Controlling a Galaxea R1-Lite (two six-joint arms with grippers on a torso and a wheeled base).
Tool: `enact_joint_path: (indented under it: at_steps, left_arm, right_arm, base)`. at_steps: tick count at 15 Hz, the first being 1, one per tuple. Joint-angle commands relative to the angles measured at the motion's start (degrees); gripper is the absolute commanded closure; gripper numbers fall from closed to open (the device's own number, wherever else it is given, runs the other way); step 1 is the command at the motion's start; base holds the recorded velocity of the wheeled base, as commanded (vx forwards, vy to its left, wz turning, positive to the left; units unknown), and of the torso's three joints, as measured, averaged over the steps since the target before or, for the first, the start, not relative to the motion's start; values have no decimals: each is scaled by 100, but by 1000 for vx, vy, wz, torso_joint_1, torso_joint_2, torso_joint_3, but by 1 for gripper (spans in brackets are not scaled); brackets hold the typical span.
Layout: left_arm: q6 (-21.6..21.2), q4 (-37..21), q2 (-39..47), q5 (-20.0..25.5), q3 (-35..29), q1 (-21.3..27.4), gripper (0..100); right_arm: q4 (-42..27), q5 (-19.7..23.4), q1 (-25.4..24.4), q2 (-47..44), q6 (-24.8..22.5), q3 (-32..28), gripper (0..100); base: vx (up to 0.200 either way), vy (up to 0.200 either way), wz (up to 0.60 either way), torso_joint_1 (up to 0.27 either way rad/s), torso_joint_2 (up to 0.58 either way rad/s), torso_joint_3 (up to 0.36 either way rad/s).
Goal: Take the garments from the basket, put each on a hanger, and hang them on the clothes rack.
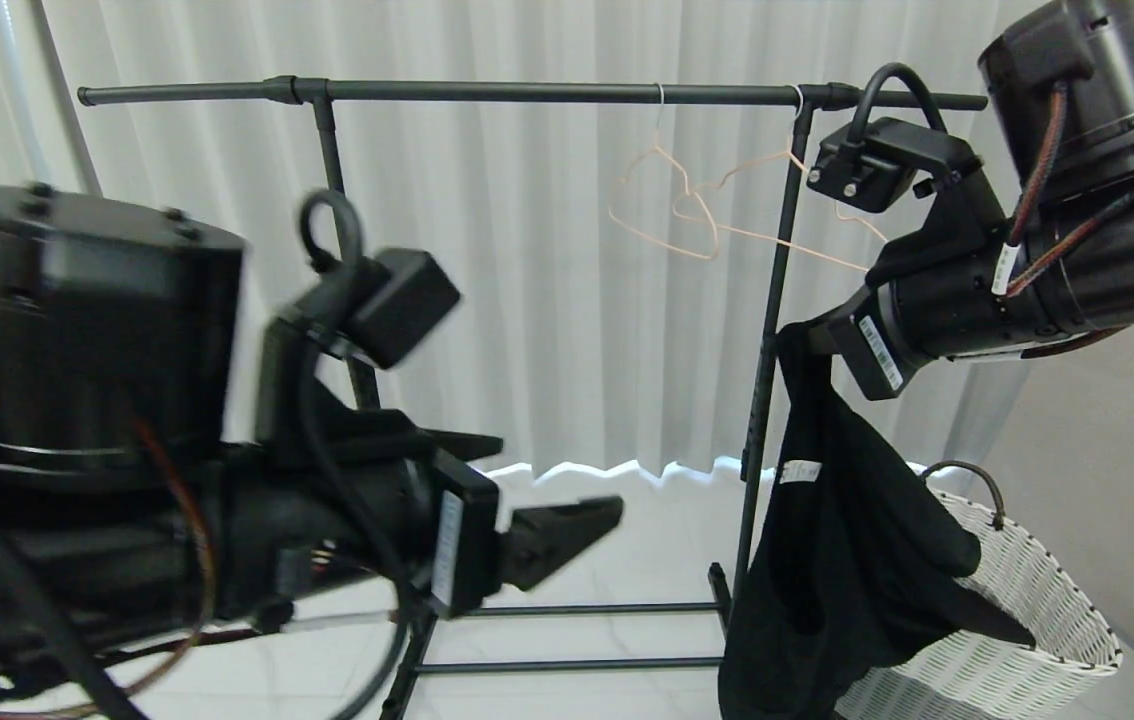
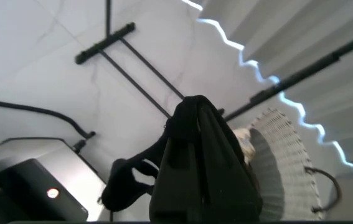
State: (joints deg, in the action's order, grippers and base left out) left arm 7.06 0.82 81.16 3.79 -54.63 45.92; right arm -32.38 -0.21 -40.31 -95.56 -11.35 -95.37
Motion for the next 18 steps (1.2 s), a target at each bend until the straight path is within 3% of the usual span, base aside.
enact_joint_path:
  at_steps: [1,3,9,18]
  left_arm:
    - [85,15,1068,-80,-241,681,0]
    - [85,33,1508,-80,-575,716,0]
    - [103,947,2378,-80,-839,224,0]
    - [147,1096,3090,-159,-1200,119,0]
  right_arm:
    - [3,30,-196,-156,80,-140,100]
    - [-5,56,-354,-191,98,-202,100]
    - [-14,240,-460,-164,107,-202,100]
    - [-14,311,-504,-77,177,-202,100]
  base:
    - [0,0,0,0,0,0]
    - [0,0,0,0,0,0]
    - [0,0,0,0,0,0]
    - [0,0,0,0,0,0]
